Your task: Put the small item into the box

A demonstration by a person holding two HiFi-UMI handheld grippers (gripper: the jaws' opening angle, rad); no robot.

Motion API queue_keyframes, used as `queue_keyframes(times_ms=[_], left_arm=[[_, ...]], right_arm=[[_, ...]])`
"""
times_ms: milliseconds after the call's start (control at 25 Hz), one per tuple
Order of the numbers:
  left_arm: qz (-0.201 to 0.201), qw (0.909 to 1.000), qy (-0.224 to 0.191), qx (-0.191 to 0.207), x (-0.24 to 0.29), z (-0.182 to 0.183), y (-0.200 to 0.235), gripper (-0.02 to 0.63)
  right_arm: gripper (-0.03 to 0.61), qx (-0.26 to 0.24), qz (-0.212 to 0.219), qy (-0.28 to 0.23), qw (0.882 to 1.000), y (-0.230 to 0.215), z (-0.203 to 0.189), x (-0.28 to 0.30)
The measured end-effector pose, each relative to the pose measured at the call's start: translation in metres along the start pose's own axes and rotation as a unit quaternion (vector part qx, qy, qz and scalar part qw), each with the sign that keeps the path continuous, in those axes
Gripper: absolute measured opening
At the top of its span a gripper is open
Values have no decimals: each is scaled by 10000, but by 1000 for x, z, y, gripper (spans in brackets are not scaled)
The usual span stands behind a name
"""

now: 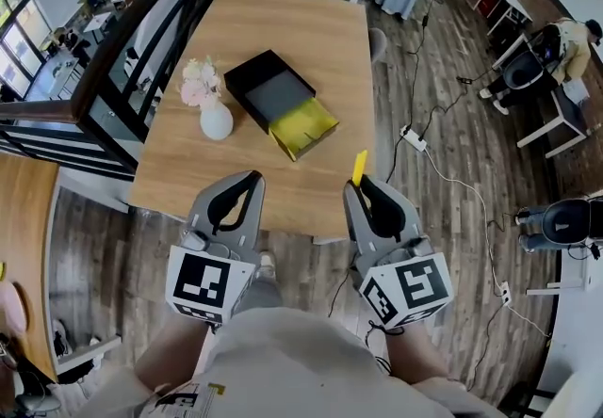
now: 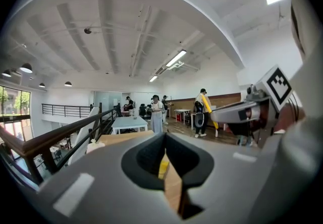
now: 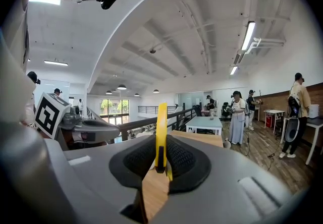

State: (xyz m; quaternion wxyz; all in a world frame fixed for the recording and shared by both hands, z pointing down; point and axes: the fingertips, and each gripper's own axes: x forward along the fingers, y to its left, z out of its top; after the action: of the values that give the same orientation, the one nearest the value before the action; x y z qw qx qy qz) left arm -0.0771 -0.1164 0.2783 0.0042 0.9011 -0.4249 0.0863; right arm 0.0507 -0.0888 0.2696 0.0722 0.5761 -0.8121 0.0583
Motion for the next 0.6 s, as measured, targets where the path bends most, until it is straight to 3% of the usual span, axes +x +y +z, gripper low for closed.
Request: queue_keyframes(times_ms=[320,600], left_arm=[[-225,9996,111,-105,54,-5,56,2],[-318,9993,130,-124,80,-4,83,2]], right_arm=[[64,34,-135,83,9999,-12,9,81],[64,66,-264,126,9996,-23,16,116]])
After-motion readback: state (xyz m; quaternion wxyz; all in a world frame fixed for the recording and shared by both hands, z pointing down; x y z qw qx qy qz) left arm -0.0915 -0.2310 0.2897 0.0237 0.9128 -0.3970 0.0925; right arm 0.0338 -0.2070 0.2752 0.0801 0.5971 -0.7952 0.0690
